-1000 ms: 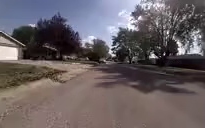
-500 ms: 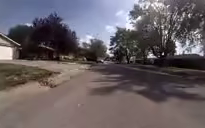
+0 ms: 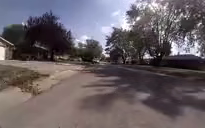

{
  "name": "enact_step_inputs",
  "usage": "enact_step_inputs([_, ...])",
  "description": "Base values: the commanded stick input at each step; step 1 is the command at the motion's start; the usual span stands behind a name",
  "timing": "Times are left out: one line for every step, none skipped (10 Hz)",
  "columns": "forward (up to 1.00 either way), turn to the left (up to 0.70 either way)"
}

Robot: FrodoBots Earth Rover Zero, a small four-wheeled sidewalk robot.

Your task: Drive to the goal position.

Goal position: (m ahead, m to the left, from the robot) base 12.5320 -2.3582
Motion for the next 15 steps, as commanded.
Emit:
enact_step_inputs([1.00, 0.00])
enact_step_inputs([1.00, 0.00])
enact_step_inputs([1.00, 0.00])
enact_step_inputs([1.00, 0.00])
enact_step_inputs([1.00, 0.00])
enact_step_inputs([1.00, 0.00])
enact_step_inputs([1.00, 0.00])
enact_step_inputs([1.00, 0.00])
enact_step_inputs([1.00, 0.00])
enact_step_inputs([1.00, 0.00])
enact_step_inputs([1.00, 0.00])
enact_step_inputs([1.00, 0.00])
enact_step_inputs([1.00, 0.00])
enact_step_inputs([1.00, 0.00])
enact_step_inputs([1.00, 0.00])
